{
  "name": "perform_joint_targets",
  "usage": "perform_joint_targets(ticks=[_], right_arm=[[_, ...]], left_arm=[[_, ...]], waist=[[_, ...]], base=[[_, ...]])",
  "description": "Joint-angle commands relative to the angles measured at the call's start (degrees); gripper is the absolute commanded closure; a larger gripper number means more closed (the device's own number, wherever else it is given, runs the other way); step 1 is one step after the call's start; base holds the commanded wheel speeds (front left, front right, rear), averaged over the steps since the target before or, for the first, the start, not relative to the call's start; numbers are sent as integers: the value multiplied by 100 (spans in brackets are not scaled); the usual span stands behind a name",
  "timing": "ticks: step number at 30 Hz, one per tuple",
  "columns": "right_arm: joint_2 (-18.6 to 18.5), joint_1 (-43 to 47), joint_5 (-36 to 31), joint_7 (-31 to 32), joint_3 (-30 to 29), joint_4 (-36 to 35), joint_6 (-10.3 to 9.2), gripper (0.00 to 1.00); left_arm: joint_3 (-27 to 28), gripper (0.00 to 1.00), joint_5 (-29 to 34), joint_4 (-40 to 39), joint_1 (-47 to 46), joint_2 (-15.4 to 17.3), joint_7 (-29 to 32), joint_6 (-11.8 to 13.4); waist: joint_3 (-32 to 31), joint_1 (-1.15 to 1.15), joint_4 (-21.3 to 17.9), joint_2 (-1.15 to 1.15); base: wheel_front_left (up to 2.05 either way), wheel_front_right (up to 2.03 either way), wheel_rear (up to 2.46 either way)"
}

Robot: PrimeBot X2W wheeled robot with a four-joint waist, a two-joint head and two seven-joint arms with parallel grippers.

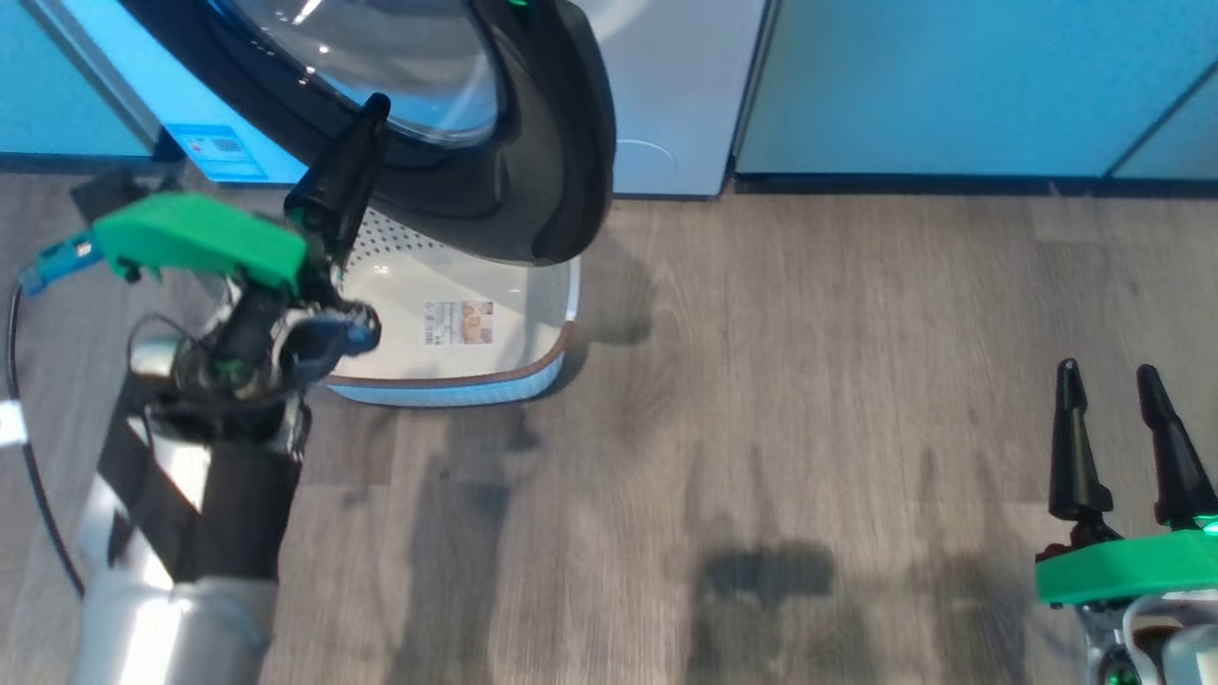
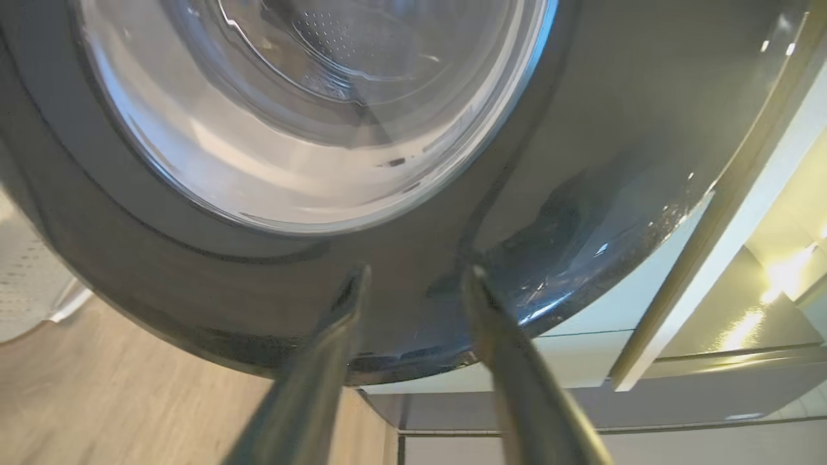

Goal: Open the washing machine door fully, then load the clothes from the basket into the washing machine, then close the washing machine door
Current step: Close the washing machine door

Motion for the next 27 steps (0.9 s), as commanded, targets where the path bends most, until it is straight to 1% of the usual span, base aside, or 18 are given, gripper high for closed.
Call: perform_joint_targets(ticks=[1, 2, 6, 7, 10, 13, 15, 17, 20, 21, 23, 27], right_arm=[[-20, -50, -66, -41, 72, -173, 25, 0], [-19, -44, -77, -37, 52, -181, 25, 0], [-18, -16, -122, -15, 12, -214, 25, 0], [-18, -3, -134, -8, -6, -225, 25, 0], [-16, 53, -162, 18, -34, -247, 25, 0], [-13, 128, -184, 49, -62, -257, 25, 0], [-11, 183, -197, 66, -78, -272, 25, 0], [-8, 241, -209, 85, -97, -288, 25, 0], [-3, 346, -227, 114, -132, -318, 25, 0], [-2, 384, -236, 124, -144, -332, 25, 0], [2, 467, -253, 146, -174, -358, 25, 0], [8, 659, -287, 201, -243, -425, 25, 0]], left_arm=[[134, 13, 117, -256, -60, 207, -73, -40], [108, 0, 202, -332, 34, 204, -186, -40], [-73, 0, 532, -647, 379, 232, -528, -40], [-151, 0, 714, -715, 463, 282, -636, -40], [-376, 0, 1450, -866, 712, 450, -1134, -40], [-576, 0, 2230, -954, 982, 521, -1685, -28], [-714, 0, 2845, -1011, 1158, 584, -2030, 102], [-891, 0, 3581, -1055, 1343, 710, -2339, 355], [-1153, 0, 4346, -1108, 1634, 756, -2648, 715], [-1232, 0, 4500, -1137, 1738, 730, -2715, 804], [-1388, 0, 4928, -1165, 1929, 780, -2833, 1012], [-1599, 0, 5391, -1180, 2316, 743, -2970, 1304]], waist=[[-56, 1, 61, 0], [-78, 1, 95, 0], [-181, 1, 209, 0], [-211, 1, 241, 0], [-325, 1, 315, 0], [-459, 1, 379, 0], [-543, 1, 411, 0], [-635, 1, 435, 0], [-760, 1, 474, 0], [-797, 1, 488, 0], [-881, 1, 517, 0], [-1009, 1, 570, 0]], base=[[0, 0, 0], [0, 0, 0], [0, 0, 0], [0, 0, 0], [0, 0, 0], [0, 0, 0], [0, 0, 0], [0, 0, 0], [0, 0, 0], [0, 0, 0], [0, 0, 0], [0, 0, 0]])
